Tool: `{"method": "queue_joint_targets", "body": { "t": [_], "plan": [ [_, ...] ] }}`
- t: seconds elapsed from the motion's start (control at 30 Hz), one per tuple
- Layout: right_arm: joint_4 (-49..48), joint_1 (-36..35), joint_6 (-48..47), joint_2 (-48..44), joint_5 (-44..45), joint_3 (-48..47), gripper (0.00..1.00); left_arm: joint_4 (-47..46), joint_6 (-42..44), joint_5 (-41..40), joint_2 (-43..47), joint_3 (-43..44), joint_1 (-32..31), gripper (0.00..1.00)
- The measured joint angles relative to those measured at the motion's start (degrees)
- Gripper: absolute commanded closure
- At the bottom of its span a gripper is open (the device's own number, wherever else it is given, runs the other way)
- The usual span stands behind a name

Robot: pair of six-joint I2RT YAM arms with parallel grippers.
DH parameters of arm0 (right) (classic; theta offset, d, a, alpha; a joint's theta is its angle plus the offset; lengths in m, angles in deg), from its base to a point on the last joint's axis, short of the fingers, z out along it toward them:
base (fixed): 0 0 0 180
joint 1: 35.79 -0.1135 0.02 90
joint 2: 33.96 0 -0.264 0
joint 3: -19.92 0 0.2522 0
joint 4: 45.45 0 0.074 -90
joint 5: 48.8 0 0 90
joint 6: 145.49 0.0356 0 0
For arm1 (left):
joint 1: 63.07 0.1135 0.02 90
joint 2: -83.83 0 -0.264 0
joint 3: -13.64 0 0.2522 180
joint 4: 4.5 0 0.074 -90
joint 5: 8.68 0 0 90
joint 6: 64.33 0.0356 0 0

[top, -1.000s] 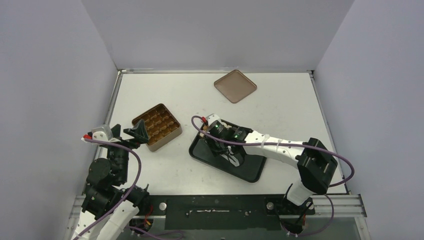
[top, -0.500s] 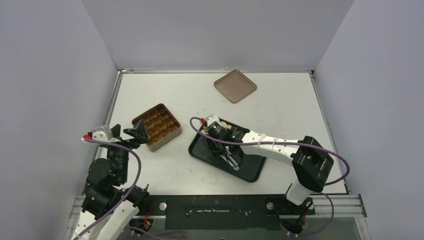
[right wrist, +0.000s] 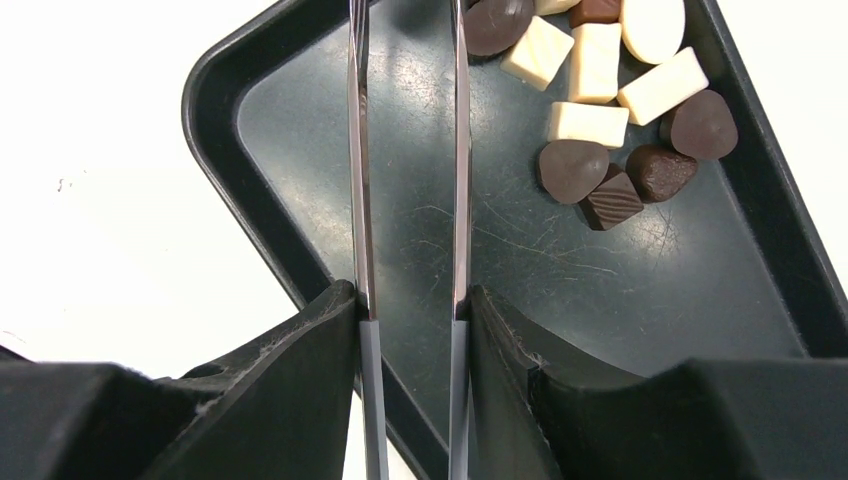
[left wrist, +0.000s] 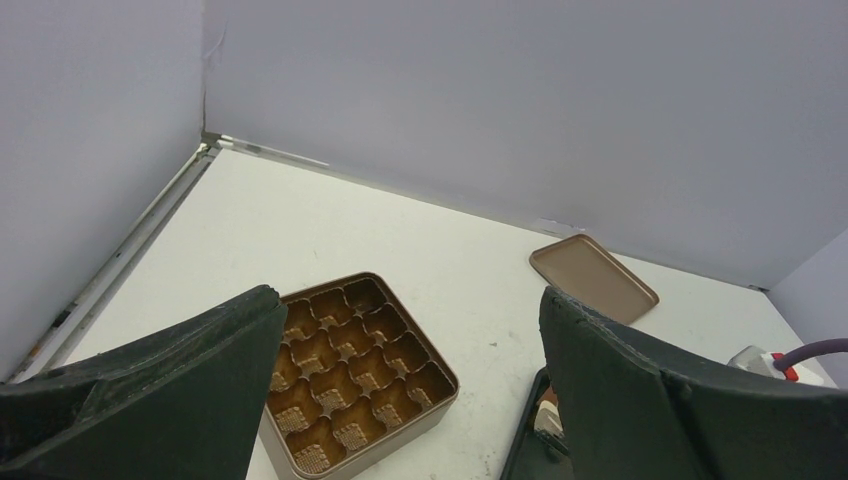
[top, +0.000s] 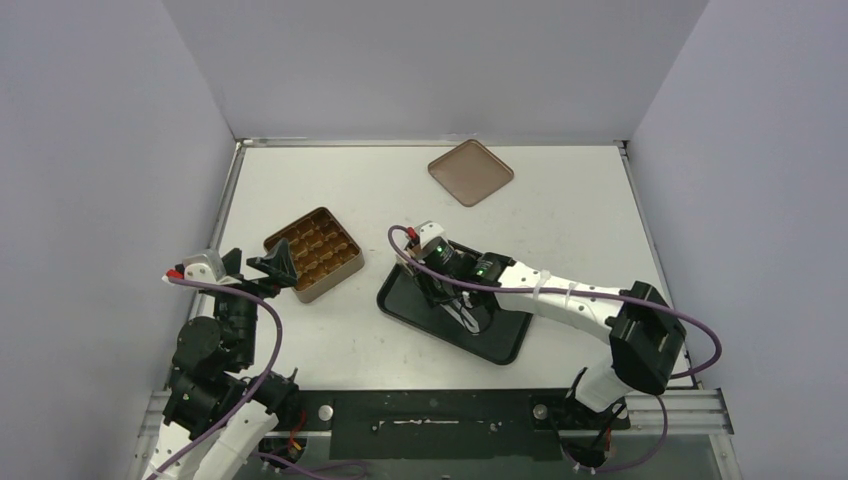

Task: Pack the chocolate
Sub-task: Pick up the fake chocolate from the plate, then place the fake chocolate in the packing box.

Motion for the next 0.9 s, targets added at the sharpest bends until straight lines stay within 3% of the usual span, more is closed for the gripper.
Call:
{"method": "queue_joint_targets", "body": {
  "t": [0.23, 0.43, 0.9],
  "plan": [
    [0.0, 0.0, -0.1, -0.5, -0.3, -1.6, 0.87, -0.2, 0.0, 0.0, 0.0, 0.0, 0.0, 0.03],
    [-2.2, 0.0, -0.5, 2.5, -1.0, -8.6, 0.85, -0.2, 0.0, 0.0, 0.0, 0.0, 0.0, 0.03],
    [-7.3, -0.8, -3.1, 23.0, -4.6, -29.2, 0.83, -0.2, 0.0, 0.0, 0.8, 0.0, -0.4, 0.03]
  ]
}}
